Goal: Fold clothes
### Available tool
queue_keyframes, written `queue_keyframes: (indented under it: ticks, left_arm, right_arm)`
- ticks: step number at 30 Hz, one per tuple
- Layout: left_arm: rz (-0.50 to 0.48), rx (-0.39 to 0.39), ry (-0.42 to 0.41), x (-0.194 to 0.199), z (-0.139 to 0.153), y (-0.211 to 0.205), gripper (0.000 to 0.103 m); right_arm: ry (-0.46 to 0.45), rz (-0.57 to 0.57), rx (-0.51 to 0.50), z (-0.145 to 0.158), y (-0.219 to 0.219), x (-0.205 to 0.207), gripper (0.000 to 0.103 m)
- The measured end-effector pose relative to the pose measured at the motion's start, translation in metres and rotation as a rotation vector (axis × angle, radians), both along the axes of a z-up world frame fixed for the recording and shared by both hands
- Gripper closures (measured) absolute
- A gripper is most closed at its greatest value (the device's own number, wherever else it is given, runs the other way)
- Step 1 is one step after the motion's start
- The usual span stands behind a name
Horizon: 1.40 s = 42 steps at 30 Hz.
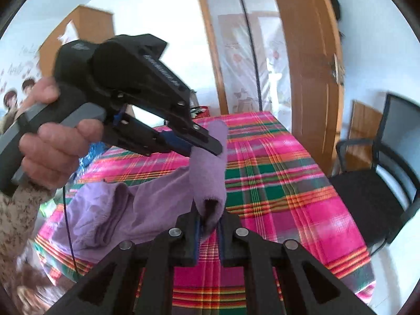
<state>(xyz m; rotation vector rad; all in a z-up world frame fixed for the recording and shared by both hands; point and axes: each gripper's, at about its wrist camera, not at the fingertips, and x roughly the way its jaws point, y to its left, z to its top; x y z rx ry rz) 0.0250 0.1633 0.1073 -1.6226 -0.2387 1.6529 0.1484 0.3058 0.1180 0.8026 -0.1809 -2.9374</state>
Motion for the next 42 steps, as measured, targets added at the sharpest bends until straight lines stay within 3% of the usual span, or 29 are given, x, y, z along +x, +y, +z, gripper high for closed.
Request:
queue_keyframes:
  ticks: [16, 30, 36, 42]
  left_arm:
    - [0.100, 0.098, 0.024, -0.003, 0.032, -0.102, 0.091]
    - [0.185, 0.172, 0.032, -0.004, 0.042, -0.177, 0.091]
    - [0.195, 0.186, 0.010, -0.005, 0.036, -0.184, 0.091]
    - [0.161, 0.183, 0.009, -0.006, 0.040, -0.164, 0.091]
  right_arm:
    - [0.082, 0.200, 0.083, 0.032, -0.069, -0.005, 0.093]
    - [0.113, 0.334, 0.128, 0.048, -0.127, -0.010, 0.093]
    - [0.100, 0.335, 0.134, 0.045, -0.135, -0.010, 0.093]
    - [0.103, 0.289, 0.124, 0.047, -0.123, -0.007, 0.093]
